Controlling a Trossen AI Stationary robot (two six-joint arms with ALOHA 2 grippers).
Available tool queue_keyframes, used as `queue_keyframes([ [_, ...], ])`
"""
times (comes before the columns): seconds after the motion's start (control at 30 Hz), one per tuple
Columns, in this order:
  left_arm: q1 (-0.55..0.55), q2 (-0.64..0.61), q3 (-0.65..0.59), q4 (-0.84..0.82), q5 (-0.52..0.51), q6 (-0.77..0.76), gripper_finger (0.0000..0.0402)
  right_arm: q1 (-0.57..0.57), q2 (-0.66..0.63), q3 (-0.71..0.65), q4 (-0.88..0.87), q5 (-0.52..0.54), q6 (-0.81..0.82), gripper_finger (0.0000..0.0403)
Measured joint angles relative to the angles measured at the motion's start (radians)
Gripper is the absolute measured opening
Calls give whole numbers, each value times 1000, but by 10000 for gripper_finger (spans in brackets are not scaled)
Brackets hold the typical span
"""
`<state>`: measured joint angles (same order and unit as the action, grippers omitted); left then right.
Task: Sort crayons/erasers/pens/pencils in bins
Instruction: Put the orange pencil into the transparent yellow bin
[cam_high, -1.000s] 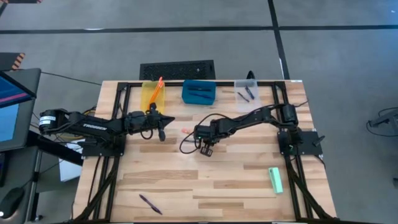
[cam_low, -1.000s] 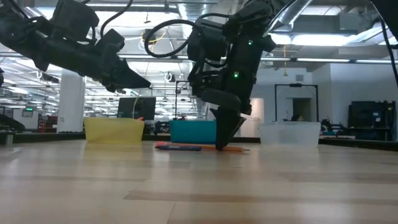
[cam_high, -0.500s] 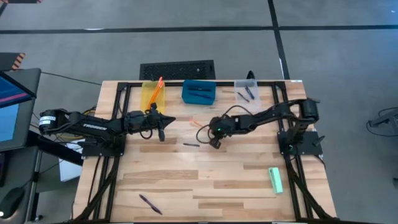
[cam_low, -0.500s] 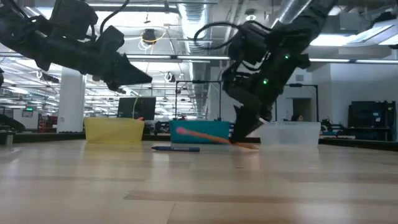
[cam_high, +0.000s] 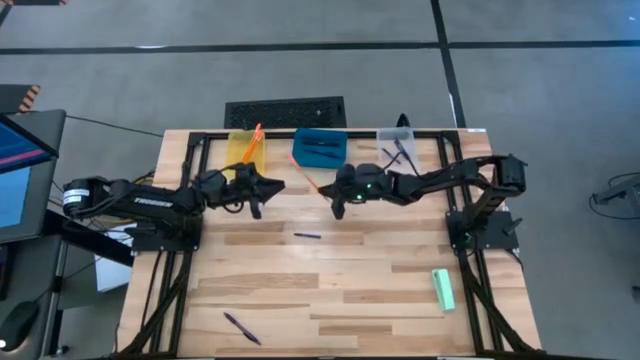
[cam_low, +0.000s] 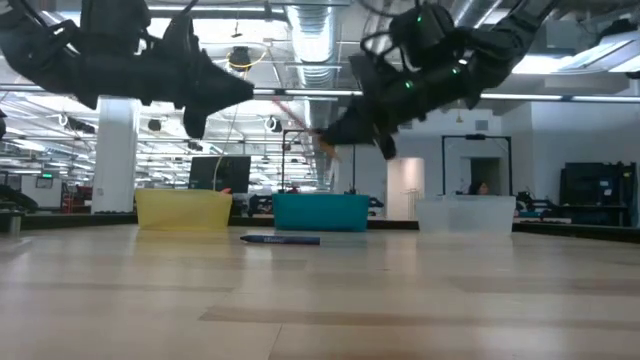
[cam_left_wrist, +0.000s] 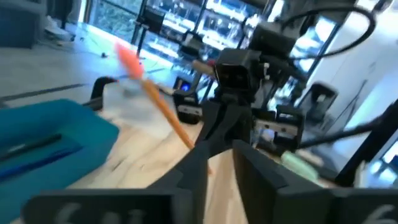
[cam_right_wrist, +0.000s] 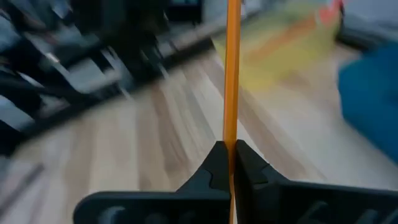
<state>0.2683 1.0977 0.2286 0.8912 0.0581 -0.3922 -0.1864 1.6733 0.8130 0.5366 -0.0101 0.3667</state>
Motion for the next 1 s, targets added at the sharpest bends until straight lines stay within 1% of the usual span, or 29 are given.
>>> queue_keyframes([
  [0.07, 6, 0, 12, 33, 2, -21, 92, -7, 0, 1, 66, -26, 2, 5],
  [0.17, 11, 0, 37, 79, -4, -24, 128, -13, 1, 20, 109, -50, 10, 5],
  [0.23, 12, 0, 56, 77, -21, -23, 145, -12, 1, 38, 111, -56, 9, 5],
  [0.3, 12, 0, 75, 58, -40, -20, 153, -5, 1, 53, 111, -69, -3, 5],
  [0.43, 12, 0, 89, 50, -63, -18, 153, 17, 1, 77, 151, -75, -25, 5],
  [0.6, 12, 0, 90, 95, -63, -9, 149, 32, 1, 107, 153, -84, -51, 5],
  [0.8, 12, 0, 90, 168, -27, 6, 149, 43, 1, 128, 150, -92, -62, 5],
  [1.0, 12, 0, 90, 179, -17, 15, 148, 45, 1, 134, 148, -97, -87, 6],
])
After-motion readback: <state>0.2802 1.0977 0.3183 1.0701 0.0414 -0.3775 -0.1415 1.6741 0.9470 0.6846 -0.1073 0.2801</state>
